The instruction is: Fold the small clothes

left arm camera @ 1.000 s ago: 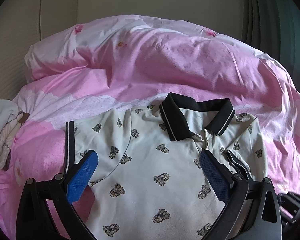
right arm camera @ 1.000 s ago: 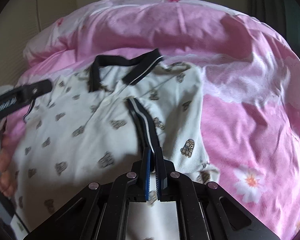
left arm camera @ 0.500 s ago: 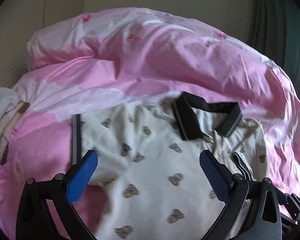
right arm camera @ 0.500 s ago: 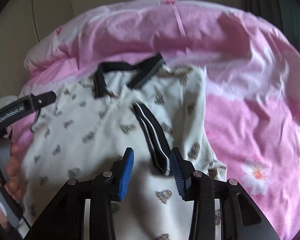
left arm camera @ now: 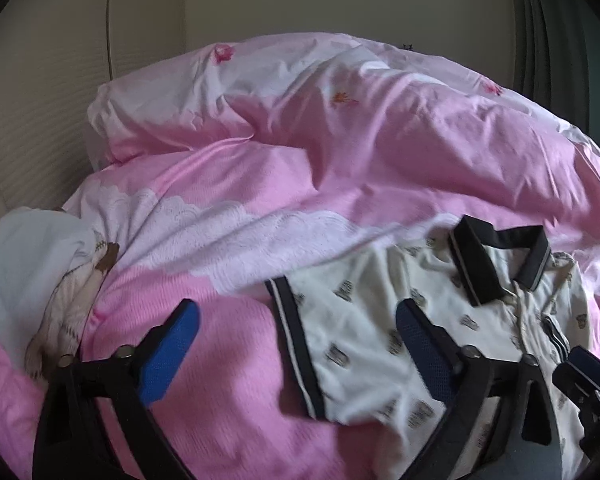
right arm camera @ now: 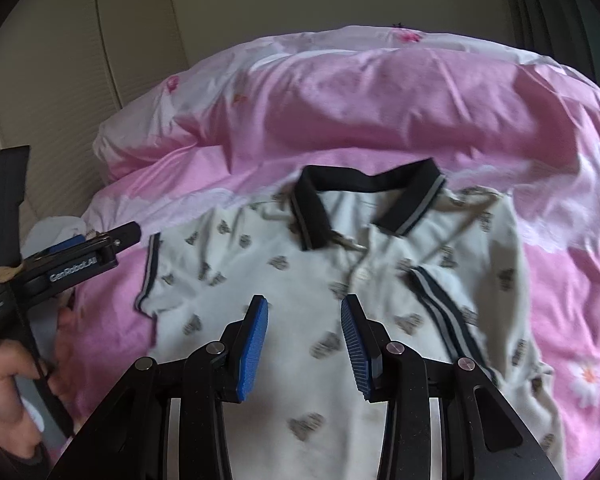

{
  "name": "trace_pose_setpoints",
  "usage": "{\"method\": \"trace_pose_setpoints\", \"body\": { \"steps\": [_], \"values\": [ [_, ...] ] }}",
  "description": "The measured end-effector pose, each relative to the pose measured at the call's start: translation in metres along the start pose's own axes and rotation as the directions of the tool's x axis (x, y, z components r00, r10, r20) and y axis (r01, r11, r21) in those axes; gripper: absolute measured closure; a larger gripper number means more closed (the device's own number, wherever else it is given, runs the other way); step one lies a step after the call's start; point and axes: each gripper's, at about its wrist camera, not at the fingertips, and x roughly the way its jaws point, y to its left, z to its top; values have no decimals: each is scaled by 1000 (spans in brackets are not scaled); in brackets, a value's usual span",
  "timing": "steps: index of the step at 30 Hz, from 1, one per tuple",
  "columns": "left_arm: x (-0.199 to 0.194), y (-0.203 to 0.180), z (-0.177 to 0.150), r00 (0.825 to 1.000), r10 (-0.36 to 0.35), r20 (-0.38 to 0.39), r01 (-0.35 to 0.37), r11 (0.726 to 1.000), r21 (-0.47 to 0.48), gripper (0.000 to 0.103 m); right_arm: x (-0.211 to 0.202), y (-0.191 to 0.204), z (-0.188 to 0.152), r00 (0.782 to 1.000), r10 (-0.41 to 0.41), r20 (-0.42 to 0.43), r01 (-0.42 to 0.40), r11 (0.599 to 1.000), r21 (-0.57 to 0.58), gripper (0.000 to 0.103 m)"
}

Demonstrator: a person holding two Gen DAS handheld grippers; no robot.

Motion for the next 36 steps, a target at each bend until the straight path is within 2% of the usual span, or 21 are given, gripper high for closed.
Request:
{"method": "trace_pose_setpoints", "body": {
  "steps": [3,7,15,17,19,22,27,36],
  "values": [
    [19,13,7,1000,-13,-19,13,1000,0,20,8,13,3,1000,11,2,-11,1000,-12,63],
    [46,22,12,996,-70,-63,70,998,-2,38,18,23,4,1000,16,-4,-16,1000,-24,63],
    [84,32,12,985,-133,-111,130,991,-38,46,33,26,2,1000,3,-21,-4,1000,-26,63],
    [89,34,9,980,-157,-122,151,987,-53,62,34,27,1,1000,2,-23,-3,1000,-29,63],
    [94,34,5,972,-193,-136,185,980,-70,74,34,27,1,1000,-5,-25,4,999,-35,63],
    [95,33,2,969,-204,-137,194,978,-81,76,33,25,0,1000,-10,-27,9,999,-37,63],
    [86,33,2,970,-215,-117,204,974,-100,86,28,22,-2,1000,-13,-26,12,999,-32,63],
    [36,-2,20,985,-157,-69,155,987,-31,92,5,-2,-2,1000,-26,-6,26,1000,5,63]
  ]
}}
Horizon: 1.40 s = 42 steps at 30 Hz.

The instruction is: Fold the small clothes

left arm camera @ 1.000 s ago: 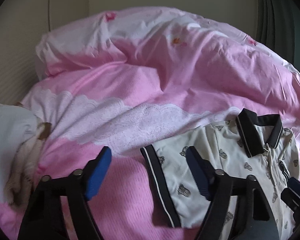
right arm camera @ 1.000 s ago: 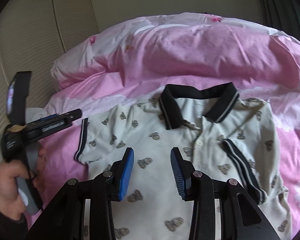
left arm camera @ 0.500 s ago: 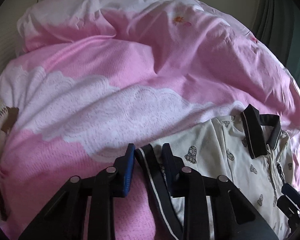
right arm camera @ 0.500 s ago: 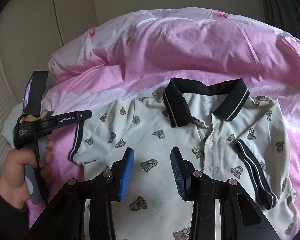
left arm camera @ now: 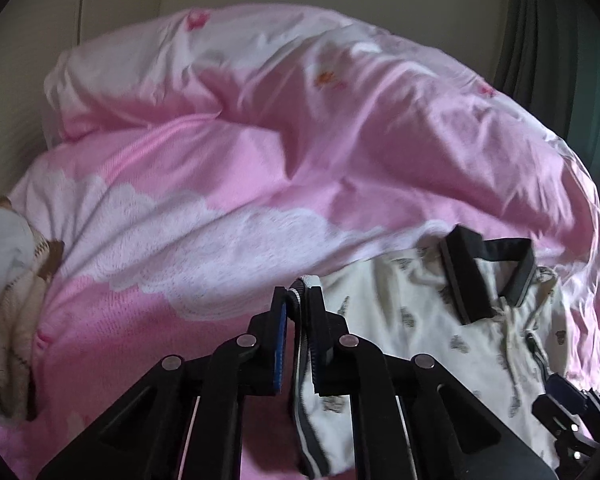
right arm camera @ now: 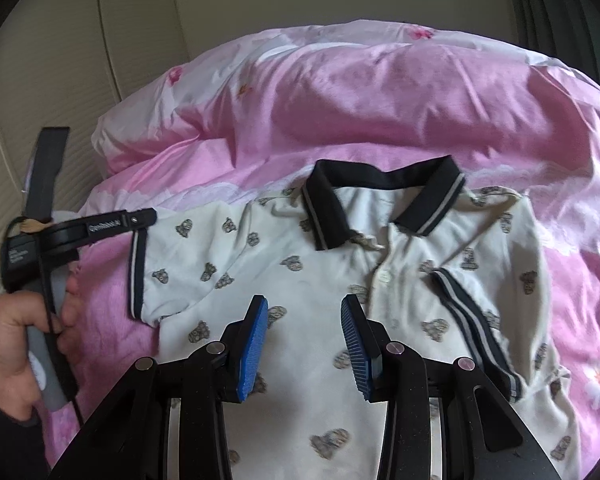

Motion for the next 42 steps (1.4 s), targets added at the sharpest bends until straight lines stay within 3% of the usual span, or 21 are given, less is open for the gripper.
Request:
{"method": "trace_pose_setpoints", "body": {
  "steps": [8,17,20,22,26,28,36,42],
  "values": [
    [-17,-77,9,999,-50,14,49,996,75,92,-26,-41,-1,999,-26,25,25,998,58,63],
    [26,-147,-15,996,-51,-79,62,988,143,91,-32,-82,-9,999,-41,13,39,993,113,63],
    [33,-158,-26,997,-33,-71,45,983,178,90,-29,-89,-12,999,-40,4,39,991,126,63],
    [35,-161,-30,996,-34,-77,48,981,186,85,-27,-94,-14,999,-34,-4,35,990,138,63],
    [33,-164,-31,996,-26,-85,43,976,212,62,-23,-98,-18,1000,-21,-15,23,989,147,63],
    [24,-162,-29,997,-25,-73,41,974,224,55,-23,-98,-18,1000,-17,-17,19,989,147,63],
    [-24,-120,-33,999,-9,-49,20,975,222,53,-25,-84,-16,1000,11,-11,-9,991,134,63],
    [-41,-101,-63,994,-80,-81,94,979,181,53,-30,-70,-18,1000,23,-11,-22,993,113,63]
  ]
}}
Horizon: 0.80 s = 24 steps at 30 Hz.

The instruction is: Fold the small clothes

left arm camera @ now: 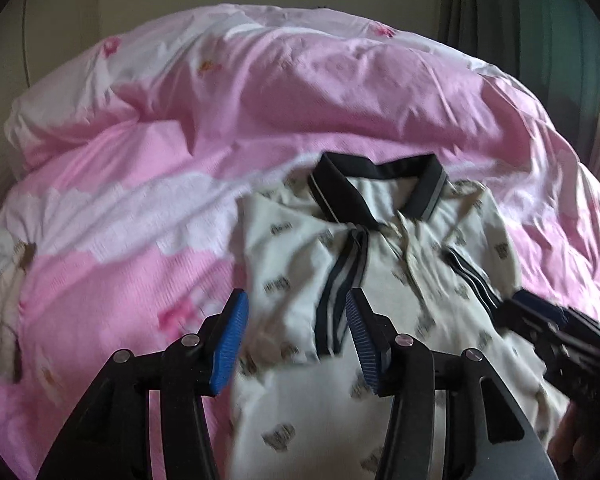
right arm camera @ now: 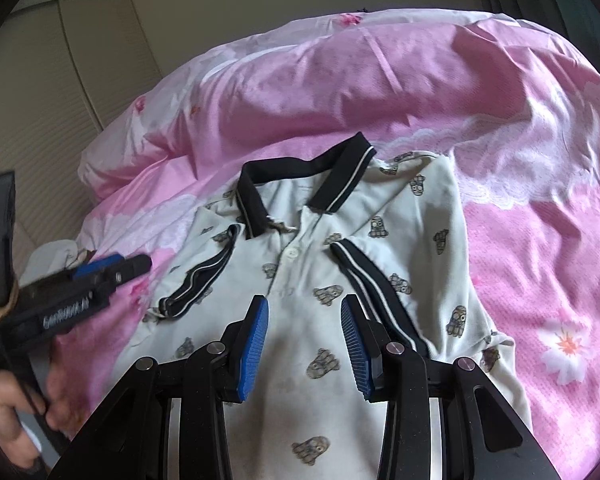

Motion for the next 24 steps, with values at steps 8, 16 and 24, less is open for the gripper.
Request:
{"method": "trace_pose_setpoints", "body": {
  "steps": [8,16,24],
  "values": [
    [21,-19,-16,998,-41,-44,41,999,9,67,-7,-4,-5,1000,-26,-10,26,1000,-3,63],
    [30,-19,-29,995,-49,-84,47,998,-30,94,-8,-10,-7,1000,-27,-10,27,1000,8,63],
    [20,-36,-37,995,-63,-71,63,998,-12,94,-7,-13,-7,1000,-22,-12,22,1000,12,63]
  ]
}}
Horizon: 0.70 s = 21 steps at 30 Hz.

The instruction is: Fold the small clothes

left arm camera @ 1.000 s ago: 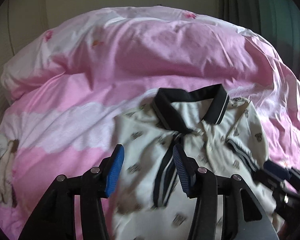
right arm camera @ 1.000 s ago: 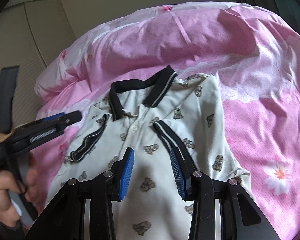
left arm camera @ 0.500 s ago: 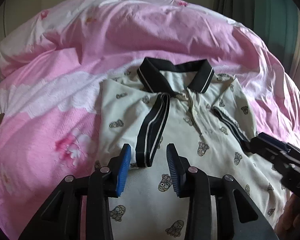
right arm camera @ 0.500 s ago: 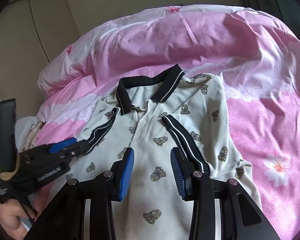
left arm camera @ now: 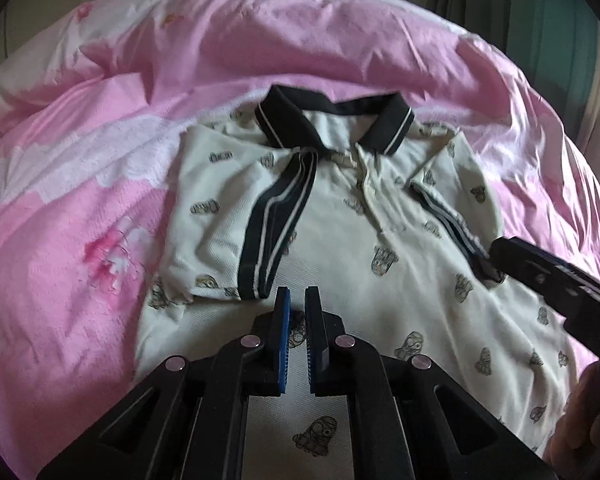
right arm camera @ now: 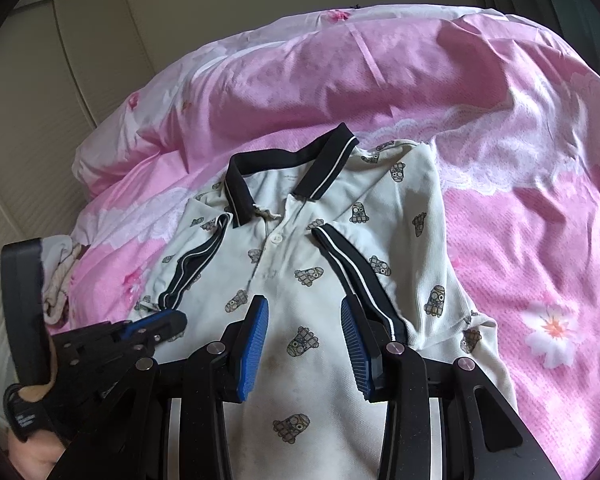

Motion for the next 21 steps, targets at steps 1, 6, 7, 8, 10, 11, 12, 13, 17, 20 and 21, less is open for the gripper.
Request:
{"method": "trace_pose_setpoints", "body": {
  "steps": [1,6,7,8,10,11,12,13,17,20,21],
  "values": [
    [-6,0,2,1000,8,19,-8,1000,0,92,1,1,3,1000,5,3,-5,1000,-3,63],
    [-15,10,6,996,52,69,-51,999,-15,77,17,15,30,998,63,21,-62,996,-62,63],
    [-12,12,6,997,50,63,-49,999,-22,77,24,19,37,996,86,9,-85,994,-73,63],
    [-9,15,4,997,52,58,-51,998,-32,77,30,23,43,995,100,-1,-100,992,-83,63],
    [-2,21,2,998,44,50,-42,998,-57,77,46,31,54,991,129,-28,-132,985,-112,63],
    [1,24,1,998,43,46,-40,997,-66,77,56,35,59,988,147,-48,-152,981,-121,63],
    [3,25,0,998,44,45,-41,996,-73,77,62,36,62,985,163,-65,-170,978,-123,63],
    [5,28,-1,998,44,41,-40,996,-85,78,72,38,66,981,175,-88,-185,975,-124,63],
    [10,36,-4,999,13,30,-9,990,-138,77,102,48,74,964,205,-167,-228,965,-130,63],
    [12,38,-7,999,3,35,2,987,-159,77,119,54,74,952,228,-204,-254,961,-110,63],
    [12,38,-8,999,3,38,3,987,-162,77,123,57,74,950,229,-211,-256,960,-111,63]
  ]
}}
